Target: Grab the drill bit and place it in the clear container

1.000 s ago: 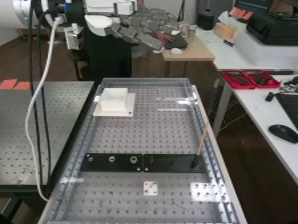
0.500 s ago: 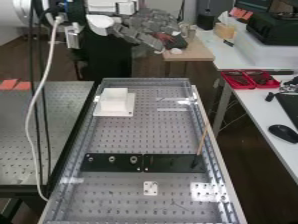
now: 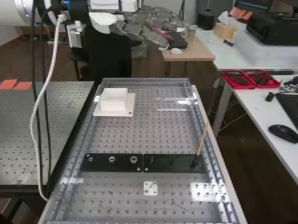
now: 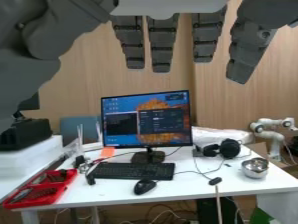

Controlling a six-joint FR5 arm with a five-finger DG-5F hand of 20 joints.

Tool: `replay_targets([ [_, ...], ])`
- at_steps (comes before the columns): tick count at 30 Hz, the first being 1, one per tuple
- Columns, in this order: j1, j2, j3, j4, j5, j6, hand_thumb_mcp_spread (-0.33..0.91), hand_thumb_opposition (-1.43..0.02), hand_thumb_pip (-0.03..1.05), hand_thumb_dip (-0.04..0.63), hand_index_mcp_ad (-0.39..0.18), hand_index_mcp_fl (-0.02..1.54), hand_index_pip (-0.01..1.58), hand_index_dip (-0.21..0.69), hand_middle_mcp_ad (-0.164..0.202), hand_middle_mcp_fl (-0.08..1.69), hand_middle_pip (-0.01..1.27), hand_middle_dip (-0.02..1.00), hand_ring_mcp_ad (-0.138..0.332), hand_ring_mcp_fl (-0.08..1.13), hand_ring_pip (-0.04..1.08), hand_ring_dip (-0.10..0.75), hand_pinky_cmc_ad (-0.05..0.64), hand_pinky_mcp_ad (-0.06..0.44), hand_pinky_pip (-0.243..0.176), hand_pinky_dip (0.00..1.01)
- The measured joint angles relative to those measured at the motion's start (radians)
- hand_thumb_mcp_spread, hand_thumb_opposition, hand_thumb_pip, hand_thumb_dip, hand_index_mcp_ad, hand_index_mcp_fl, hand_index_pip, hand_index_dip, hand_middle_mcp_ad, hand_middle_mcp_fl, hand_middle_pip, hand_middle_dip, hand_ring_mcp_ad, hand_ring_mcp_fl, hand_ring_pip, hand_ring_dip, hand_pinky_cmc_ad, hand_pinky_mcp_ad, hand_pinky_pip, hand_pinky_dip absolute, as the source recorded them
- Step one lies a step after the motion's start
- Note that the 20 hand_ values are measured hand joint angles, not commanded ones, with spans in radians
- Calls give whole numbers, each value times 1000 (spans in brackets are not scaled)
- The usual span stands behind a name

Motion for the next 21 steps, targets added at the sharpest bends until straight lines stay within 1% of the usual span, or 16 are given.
replay_targets([
  [2, -1, 0, 0, 1, -2, 0, 255, -607, 138, 37, -9, 124, 51, 330, 72, 91, 138, 175, 227, 12, 99, 24, 494, 394, -75, 164],
  [5, -1, 1, -1, 2, 15, 0, 255, -607, 143, 38, 0, 124, 51, 330, 75, 91, 138, 175, 230, 12, 99, 24, 494, 394, -75, 164],
  [12, -3, 6, -3, 6, -5, -3, 255, -607, 143, 38, 0, 141, 51, 330, 75, 91, 136, 175, 230, 12, 99, 24, 494, 394, -75, 164],
  [15, -1, 7, -4, 7, 1, -3, 255, -607, 141, 38, -7, 141, 51, 330, 75, 91, 138, 175, 227, 12, 99, 24, 494, 394, -75, 164],
  [17, 0, 9, -5, 7, 13, -3, 255, -607, 145, 38, 3, 141, 51, 330, 75, 91, 138, 175, 227, 12, 99, 24, 494, 394, -75, 164],
  [21, 0, 11, -7, 9, 12, -1, 255, -607, 140, 38, 3, 141, 51, 330, 77, 87, 138, 175, 227, 12, 99, 24, 494, 394, -75, 164],
])
